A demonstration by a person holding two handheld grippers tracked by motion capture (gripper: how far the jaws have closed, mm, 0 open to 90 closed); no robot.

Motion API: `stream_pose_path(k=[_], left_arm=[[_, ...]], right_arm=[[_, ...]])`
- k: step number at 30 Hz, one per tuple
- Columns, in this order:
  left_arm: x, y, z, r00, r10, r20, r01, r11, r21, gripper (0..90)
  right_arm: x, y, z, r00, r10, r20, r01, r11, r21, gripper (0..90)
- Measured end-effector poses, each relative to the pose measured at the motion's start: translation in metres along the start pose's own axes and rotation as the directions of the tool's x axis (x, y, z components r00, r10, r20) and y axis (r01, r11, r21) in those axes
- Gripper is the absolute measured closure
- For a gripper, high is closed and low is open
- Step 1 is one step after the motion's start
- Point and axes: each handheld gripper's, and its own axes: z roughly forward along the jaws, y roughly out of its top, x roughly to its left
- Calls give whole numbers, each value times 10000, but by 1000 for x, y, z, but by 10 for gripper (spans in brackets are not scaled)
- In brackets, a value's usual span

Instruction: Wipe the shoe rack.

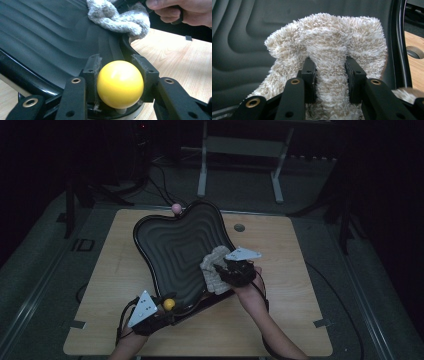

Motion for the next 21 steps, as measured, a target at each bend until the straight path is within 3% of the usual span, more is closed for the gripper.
stream_pose_path(k=[8,16,21], left_arm=[[0,0,0,10000,-5,4,5,10000,0,595],[1,0,0,10000,5,21,-5,10000,-11,595],[1,0,0,10000,-6,56,6,10000,-12,594]], right_arm=[[1,-6,-3,10000,22,-78,-23,9999,-105,660],[-4,-5,-4,9984,242,-518,-259,9992,-318,658],[-3,15,-6,9968,145,-781,-198,9975,-683,657]])
